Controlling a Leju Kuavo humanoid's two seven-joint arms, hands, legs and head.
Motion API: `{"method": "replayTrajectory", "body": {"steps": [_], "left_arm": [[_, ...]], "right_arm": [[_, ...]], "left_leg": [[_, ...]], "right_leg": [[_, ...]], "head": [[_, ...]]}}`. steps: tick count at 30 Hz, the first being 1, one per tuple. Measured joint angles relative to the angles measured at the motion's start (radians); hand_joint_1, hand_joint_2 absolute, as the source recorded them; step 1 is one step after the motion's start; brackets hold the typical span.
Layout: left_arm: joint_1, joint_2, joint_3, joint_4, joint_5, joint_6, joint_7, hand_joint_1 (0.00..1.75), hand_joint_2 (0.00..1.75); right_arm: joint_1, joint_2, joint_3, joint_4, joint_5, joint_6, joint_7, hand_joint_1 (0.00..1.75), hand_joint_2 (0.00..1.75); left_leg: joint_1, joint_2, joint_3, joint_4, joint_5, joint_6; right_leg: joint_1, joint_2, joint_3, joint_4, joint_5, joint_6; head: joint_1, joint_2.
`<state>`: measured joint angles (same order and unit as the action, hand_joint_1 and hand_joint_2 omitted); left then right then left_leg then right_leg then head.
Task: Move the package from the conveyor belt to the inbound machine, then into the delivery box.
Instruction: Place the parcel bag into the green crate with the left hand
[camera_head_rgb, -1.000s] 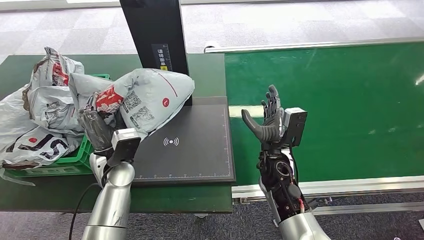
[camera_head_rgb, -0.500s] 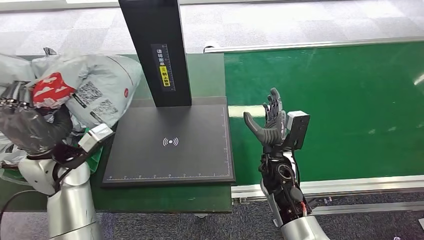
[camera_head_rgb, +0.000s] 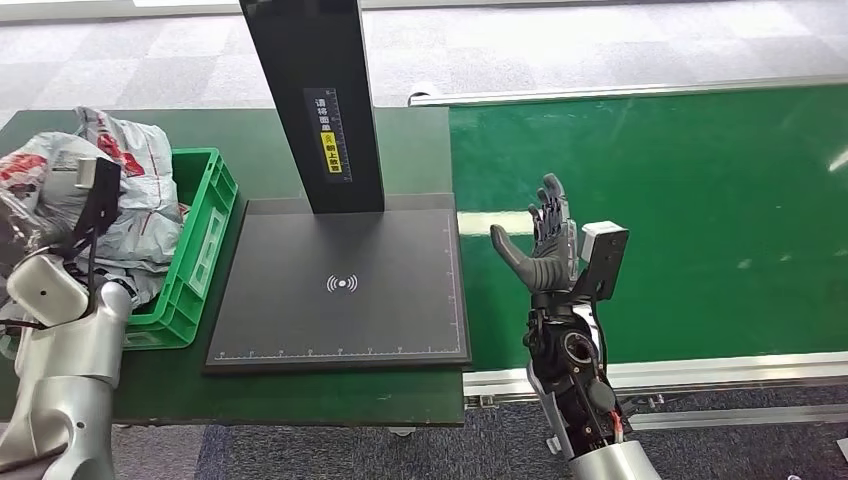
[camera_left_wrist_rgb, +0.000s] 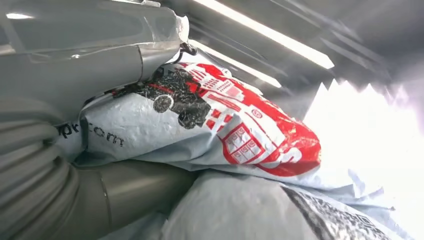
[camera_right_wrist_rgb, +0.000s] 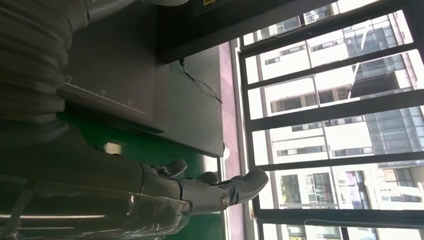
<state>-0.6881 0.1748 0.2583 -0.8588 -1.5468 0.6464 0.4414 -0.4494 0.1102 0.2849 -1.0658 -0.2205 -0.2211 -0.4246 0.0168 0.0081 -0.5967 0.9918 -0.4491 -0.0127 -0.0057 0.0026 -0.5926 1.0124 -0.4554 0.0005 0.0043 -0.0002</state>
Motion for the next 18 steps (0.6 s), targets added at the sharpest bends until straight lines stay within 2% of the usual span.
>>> {"method": "replayTrajectory", "body": {"steps": [2, 5, 6, 9, 10, 13, 18], "left_arm": [[-0.037, 0.036, -0.035, 0.145, 0.000, -0.017, 0.014, 1.75, 1.75], [-0.072, 0.068, -0.060, 0.283, 0.007, -0.042, 0.025, 1.75, 1.75], [-0.080, 0.076, -0.062, 0.315, 0.016, -0.050, 0.025, 1.62, 1.75], [-0.092, 0.092, -0.050, 0.380, 0.071, -0.041, -0.016, 0.35, 1.75], [-0.093, 0.094, -0.039, 0.394, 0.098, -0.026, -0.050, 0.04, 1.75], [-0.093, 0.092, 0.003, 0.418, 0.164, 0.010, -0.165, 0.00, 1.75], [-0.084, 0.076, 0.061, 0.404, 0.190, 0.015, -0.268, 0.00, 1.75]], "right_arm": [[0.002, -0.002, 0.003, -0.006, 0.002, 0.008, 0.004, 0.00, 1.75], [0.004, -0.005, 0.005, -0.009, 0.004, 0.017, 0.008, 0.00, 1.75], [0.004, -0.005, 0.006, -0.010, 0.004, 0.023, 0.009, 0.00, 1.75], [0.005, -0.005, 0.009, -0.012, 0.009, 0.039, 0.011, 0.00, 1.75], [0.005, -0.005, 0.010, -0.014, 0.011, 0.042, 0.012, 0.00, 1.75], [0.005, -0.005, 0.012, -0.019, 0.015, 0.049, 0.015, 0.00, 1.75], [0.006, -0.005, 0.014, -0.023, 0.019, 0.054, 0.021, 0.00, 1.75]], "left_leg": [[0.000, 0.002, 0.000, 0.000, 0.000, 0.000], [-0.001, 0.002, 0.000, 0.000, 0.000, 0.000], [-0.001, 0.001, 0.000, 0.000, 0.000, 0.000], [-0.001, 0.000, 0.000, 0.000, 0.000, 0.000], [-0.001, 0.000, 0.000, 0.000, 0.000, 0.000], [-0.001, 0.000, 0.001, 0.000, 0.000, 0.000], [0.000, -0.001, 0.001, 0.000, 0.000, -0.001]], "right_leg": [[0.000, 0.001, 0.000, 0.000, 0.000, 0.000], [-0.001, 0.002, 0.000, 0.000, 0.001, 0.000], [-0.001, 0.002, 0.000, 0.000, 0.001, 0.000], [-0.001, 0.002, 0.000, 0.000, 0.000, 0.000], [-0.001, 0.002, 0.000, 0.000, 0.000, 0.000], [0.000, 0.001, 0.000, 0.000, 0.000, 0.000], [0.000, 0.001, 0.001, 0.000, 0.000, 0.000]], "head": [[0.000, 0.000], [0.000, 0.000], [0.000, 0.000], [0.000, 0.000], [0.000, 0.000], [0.000, 0.000], [0.000, 0.000]]}}
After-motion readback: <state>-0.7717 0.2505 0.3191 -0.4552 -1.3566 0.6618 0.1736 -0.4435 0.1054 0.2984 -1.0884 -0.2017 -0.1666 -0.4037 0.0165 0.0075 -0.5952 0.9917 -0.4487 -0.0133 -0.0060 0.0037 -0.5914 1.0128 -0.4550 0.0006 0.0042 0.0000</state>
